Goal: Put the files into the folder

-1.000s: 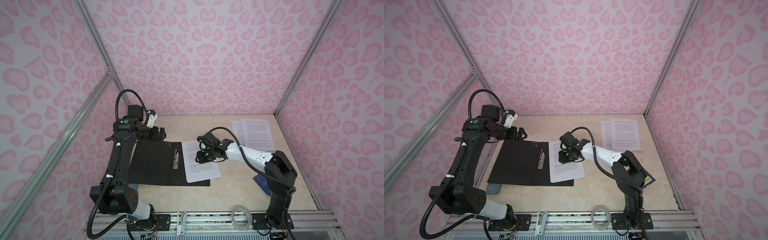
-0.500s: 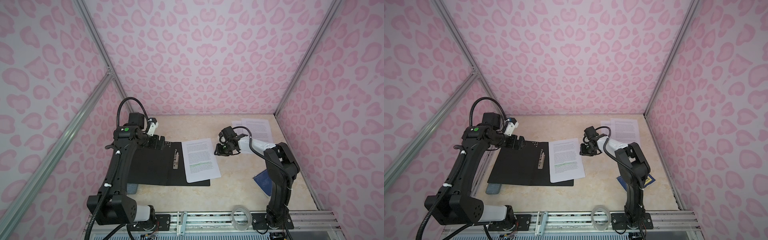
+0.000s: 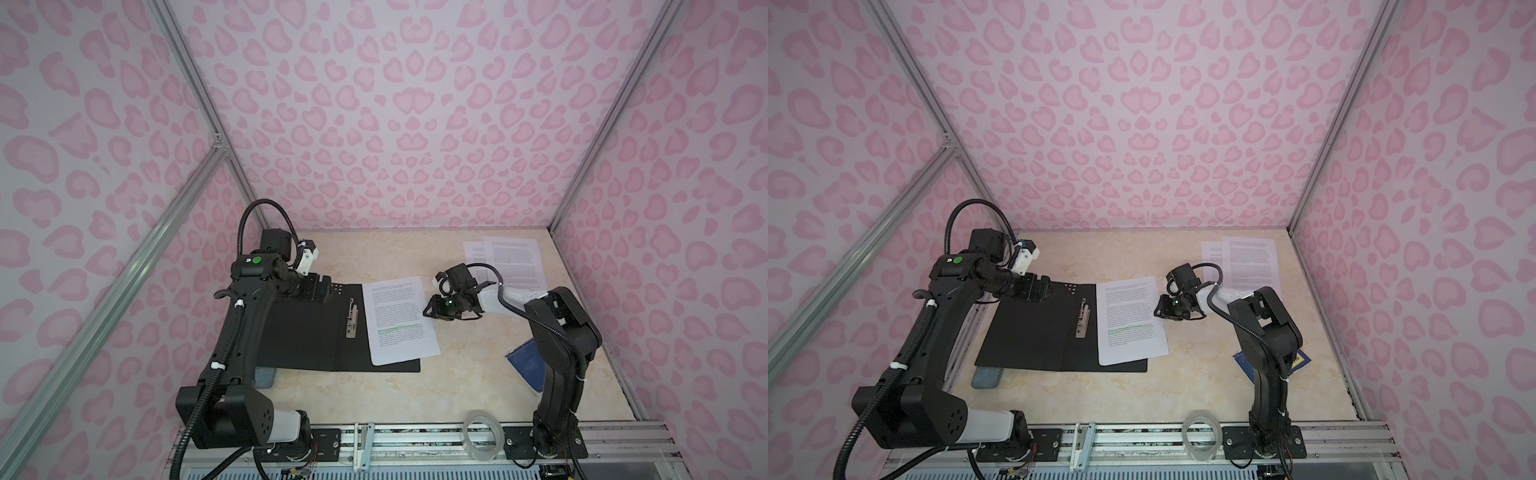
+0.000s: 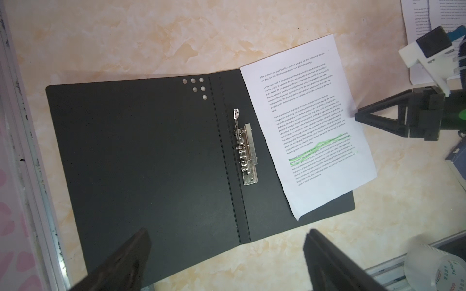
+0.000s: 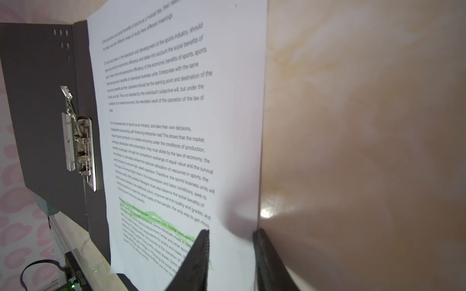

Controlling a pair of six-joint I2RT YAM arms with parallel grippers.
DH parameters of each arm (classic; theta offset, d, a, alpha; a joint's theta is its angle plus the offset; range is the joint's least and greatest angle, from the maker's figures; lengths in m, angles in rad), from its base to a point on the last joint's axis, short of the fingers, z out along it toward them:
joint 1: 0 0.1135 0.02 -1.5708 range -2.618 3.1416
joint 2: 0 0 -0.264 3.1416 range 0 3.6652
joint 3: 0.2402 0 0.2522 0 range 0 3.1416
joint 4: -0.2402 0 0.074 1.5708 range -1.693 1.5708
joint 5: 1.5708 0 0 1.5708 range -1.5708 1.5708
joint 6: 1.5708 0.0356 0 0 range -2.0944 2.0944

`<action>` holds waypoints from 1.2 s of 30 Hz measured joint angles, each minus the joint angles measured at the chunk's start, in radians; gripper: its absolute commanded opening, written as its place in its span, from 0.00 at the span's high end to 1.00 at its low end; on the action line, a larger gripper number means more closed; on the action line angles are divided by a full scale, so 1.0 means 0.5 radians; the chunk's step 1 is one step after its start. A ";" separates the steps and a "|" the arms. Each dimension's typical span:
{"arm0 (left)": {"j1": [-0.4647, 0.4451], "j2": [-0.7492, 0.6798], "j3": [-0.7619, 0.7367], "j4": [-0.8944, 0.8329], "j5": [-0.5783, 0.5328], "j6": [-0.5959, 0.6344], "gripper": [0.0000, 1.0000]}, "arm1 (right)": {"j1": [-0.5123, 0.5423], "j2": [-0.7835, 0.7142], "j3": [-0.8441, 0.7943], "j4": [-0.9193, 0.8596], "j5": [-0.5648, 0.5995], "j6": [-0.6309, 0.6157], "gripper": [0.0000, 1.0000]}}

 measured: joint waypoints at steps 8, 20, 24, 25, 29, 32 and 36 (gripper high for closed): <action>-0.005 0.036 0.000 0.011 0.039 -0.011 0.02 | 0.049 -0.037 -0.082 0.059 -0.044 0.027 0.73; -0.005 0.029 -0.053 0.055 0.046 0.001 0.02 | 0.198 -0.043 0.014 -0.170 0.011 -0.025 0.70; -0.005 0.027 -0.064 0.061 0.046 0.001 0.02 | 0.224 -0.043 0.062 -0.285 0.043 -0.042 0.67; -0.005 0.027 -0.064 0.065 0.046 0.002 0.02 | 0.223 -0.043 0.070 -0.301 0.056 -0.047 0.66; -0.005 0.027 -0.063 0.069 0.046 0.002 0.02 | 0.180 -0.048 0.140 -0.390 0.121 -0.077 0.65; -0.005 0.027 -0.063 0.071 0.046 0.002 0.02 | 0.114 -0.042 0.207 -0.413 0.127 -0.092 0.65; -0.005 0.034 -0.063 0.092 0.046 0.001 0.02 | 0.033 0.038 0.308 -0.426 0.127 -0.098 0.65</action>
